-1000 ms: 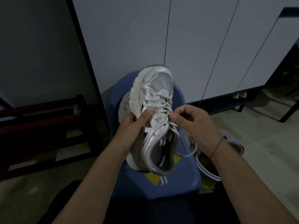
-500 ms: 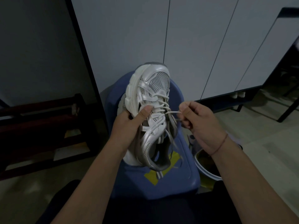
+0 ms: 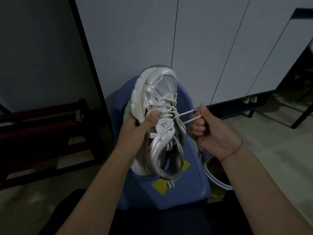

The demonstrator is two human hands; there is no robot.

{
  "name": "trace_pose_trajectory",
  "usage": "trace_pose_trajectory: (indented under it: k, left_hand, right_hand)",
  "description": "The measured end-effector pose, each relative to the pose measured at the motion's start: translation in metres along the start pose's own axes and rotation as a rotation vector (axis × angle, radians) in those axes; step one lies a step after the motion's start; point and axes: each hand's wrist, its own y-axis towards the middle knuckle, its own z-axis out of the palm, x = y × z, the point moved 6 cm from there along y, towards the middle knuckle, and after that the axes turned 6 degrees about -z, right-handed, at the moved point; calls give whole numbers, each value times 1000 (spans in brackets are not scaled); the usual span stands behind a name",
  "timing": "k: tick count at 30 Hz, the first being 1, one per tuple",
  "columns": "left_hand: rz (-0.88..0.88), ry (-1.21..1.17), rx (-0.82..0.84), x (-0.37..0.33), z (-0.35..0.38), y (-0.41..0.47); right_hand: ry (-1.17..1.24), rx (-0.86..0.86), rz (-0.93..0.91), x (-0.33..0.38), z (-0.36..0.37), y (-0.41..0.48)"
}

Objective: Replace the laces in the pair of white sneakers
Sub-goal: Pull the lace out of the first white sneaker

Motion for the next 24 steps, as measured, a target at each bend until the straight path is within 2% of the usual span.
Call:
trace_pose_trajectory:
  k: [2,5,8,10,12,16,18,24]
  left_hand:
    - [-4,-3,4,1,0,0]
    - [-10,-12,-3,2,-1,1]
    - [-13,-14,-21,3,-3,2]
    - [-6,-1,-22,2,-3,2]
    - [-5,-3,-13,2,-2,0]
    - [-25,-31,-20,4,-3,3]
    - [-30,-24,-34,5,-6,5]
    - [-27,-14,-47,7,-6,7]
  right_hand:
    - [3,-9,-16,2,-1,0]
    - [-174,7,-62,-4,0,-1]
    - [-337,102,-104,-12,2,-1]
    - [-370,94,-123,-12,2,-1]
    - [-256,58,-92,-8,4,-1]
    - [156,-22,-5,0,3,1]
    - [239,-51,-13,1,-1,4]
    - [-126,32,-40,-10,12,-4]
